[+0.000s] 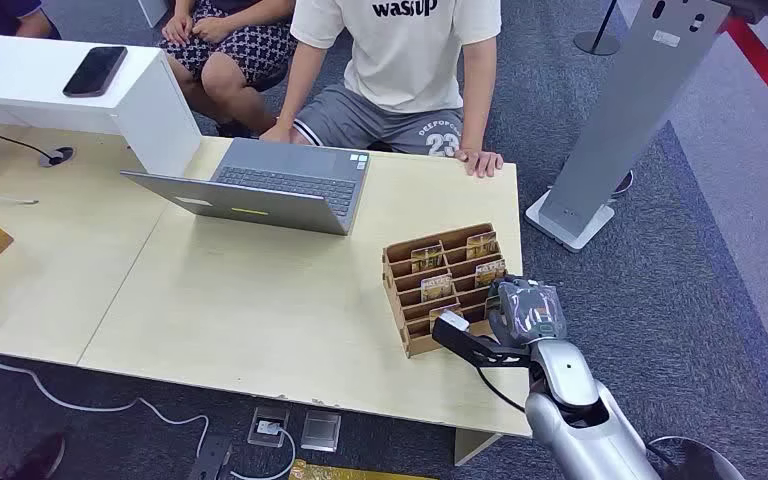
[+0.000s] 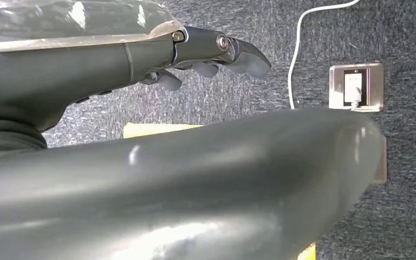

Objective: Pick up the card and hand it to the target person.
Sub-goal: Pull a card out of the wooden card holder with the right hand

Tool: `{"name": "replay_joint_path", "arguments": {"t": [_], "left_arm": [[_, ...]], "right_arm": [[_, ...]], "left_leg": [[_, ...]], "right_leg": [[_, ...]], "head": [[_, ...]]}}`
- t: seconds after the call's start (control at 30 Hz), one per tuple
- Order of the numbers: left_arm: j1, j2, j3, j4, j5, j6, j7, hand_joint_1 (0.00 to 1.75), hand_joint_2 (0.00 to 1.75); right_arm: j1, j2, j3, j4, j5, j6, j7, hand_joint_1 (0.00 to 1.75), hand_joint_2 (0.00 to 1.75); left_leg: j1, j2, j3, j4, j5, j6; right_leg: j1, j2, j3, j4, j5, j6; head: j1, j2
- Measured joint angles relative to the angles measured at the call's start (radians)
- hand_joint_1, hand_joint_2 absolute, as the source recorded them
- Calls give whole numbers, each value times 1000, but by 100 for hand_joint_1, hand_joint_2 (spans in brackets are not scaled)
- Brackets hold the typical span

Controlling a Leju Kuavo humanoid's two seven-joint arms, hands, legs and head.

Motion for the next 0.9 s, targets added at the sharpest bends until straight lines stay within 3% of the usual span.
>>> {"name": "replay_joint_path", "arguments": {"t": [0.07,0.33,0.9], "left_arm": [[0,0,0,0,0,-1,0,0,0],[0,0,0,1,2,-2,0,0,0],[0,0,0,2,13,1,0,0,0]], "right_arm": [[0,0,0,1,0,0,0,110,175],[-1,0,0,2,3,0,1,171,175],[0,2,1,-26,7,-26,-18,175,175]], "left_leg": [[0,0,0,0,0,0],[0,0,0,0,0,0],[0,0,0,0,0,0]], "right_leg": [[0,0,0,0,0,0],[0,0,0,0,0,0],[0,0,0,0,1,1]], "head": [[0,0],[0,0],[0,0]]}}
